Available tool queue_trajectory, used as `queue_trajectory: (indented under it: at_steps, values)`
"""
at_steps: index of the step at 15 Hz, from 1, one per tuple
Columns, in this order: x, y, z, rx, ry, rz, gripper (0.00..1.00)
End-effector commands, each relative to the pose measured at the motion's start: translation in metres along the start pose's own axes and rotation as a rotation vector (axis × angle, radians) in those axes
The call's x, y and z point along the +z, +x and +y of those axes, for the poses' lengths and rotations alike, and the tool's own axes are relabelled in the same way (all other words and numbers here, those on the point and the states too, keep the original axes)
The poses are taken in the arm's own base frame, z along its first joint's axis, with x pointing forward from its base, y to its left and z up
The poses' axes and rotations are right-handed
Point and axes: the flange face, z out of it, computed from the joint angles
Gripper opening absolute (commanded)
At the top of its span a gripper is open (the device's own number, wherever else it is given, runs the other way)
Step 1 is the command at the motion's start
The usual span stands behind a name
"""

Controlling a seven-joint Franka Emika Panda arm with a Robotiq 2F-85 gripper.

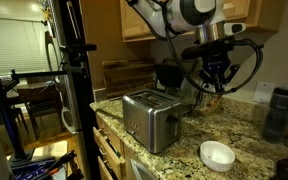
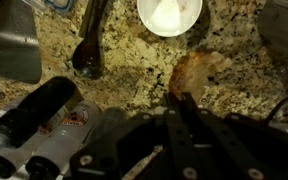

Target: Take the slice of the bread at the left and place it in the top compartment of the toaster then take the remaining slice of bread and put it in the bottom compartment of the toaster

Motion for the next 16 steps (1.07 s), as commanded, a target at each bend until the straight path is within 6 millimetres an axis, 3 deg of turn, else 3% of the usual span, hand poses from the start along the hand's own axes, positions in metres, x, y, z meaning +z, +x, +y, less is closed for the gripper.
queue_trajectory:
  at_steps: [1, 6, 16]
  values:
    - [-0.03, -0.005, -0.011, -0.068, -0.02, 0.008, 0.09]
    - [-0.052, 0.001, -0.028, -0.122, -0.032, 0.039, 0.09]
    - [-0.093, -0.013, -0.073, -0.244, 0.017, 0.027, 0.09]
